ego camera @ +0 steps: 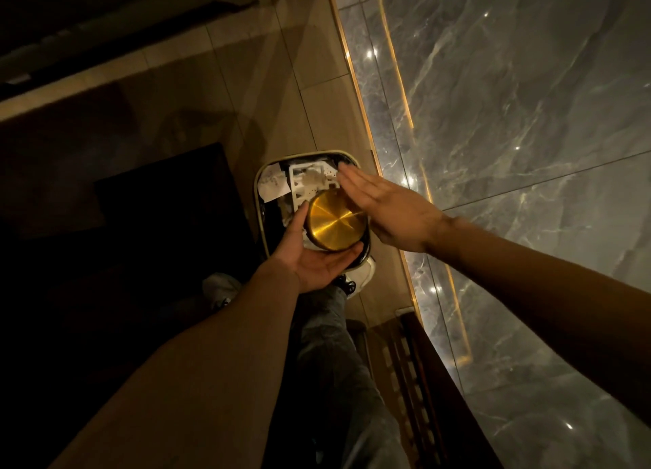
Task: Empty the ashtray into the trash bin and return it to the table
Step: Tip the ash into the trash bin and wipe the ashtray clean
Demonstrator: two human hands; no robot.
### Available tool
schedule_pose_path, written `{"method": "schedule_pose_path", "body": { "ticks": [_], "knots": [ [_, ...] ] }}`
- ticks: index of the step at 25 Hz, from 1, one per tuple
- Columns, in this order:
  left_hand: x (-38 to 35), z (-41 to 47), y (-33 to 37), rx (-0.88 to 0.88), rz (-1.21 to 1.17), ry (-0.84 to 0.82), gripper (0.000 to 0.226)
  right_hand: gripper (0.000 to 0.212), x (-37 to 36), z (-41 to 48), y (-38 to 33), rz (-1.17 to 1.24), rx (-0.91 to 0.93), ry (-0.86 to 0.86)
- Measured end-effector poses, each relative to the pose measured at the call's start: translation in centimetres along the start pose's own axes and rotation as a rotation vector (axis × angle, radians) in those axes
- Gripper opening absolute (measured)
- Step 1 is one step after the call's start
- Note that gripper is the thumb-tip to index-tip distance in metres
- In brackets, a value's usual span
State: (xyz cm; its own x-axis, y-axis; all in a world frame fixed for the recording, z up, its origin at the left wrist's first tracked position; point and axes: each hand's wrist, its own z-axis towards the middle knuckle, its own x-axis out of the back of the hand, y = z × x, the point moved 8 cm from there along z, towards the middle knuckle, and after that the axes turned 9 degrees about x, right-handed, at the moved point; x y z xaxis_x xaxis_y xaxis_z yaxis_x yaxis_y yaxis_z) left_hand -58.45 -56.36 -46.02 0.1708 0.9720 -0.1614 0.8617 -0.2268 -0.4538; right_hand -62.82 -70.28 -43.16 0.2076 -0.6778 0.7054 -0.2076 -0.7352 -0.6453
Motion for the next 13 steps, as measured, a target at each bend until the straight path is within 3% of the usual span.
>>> {"method": "schedule_pose_path", "body": {
  "ticks": [4, 6, 10, 13],
  "knots": [
    [-0.6, -1.9, -1.6, -0.061, 0.016, 0.048, 0.082, 0.054, 4.0, -2.0, -0.8, 0.472, -0.394, 0.298],
    [-0.8, -2.9, -2.3, -0.096, 0.017, 0.059, 0.079, 0.044, 4.1, -3.2, -1.9, 0.697, -0.551, 0.328],
    [-0.9, -5.6, -3.9, -0.179, 0.169, 0.123, 0.087, 0.036, 2.5, -4.8, -3.5, 0.929, -0.675, 0.324],
    [-1.3, -8.2, -5.1, -0.335, 0.313, 0.205, 0.076, 0.031, 3.1, -6.2, -4.9, 1.054, -0.725, 0.407]
  ]
}}
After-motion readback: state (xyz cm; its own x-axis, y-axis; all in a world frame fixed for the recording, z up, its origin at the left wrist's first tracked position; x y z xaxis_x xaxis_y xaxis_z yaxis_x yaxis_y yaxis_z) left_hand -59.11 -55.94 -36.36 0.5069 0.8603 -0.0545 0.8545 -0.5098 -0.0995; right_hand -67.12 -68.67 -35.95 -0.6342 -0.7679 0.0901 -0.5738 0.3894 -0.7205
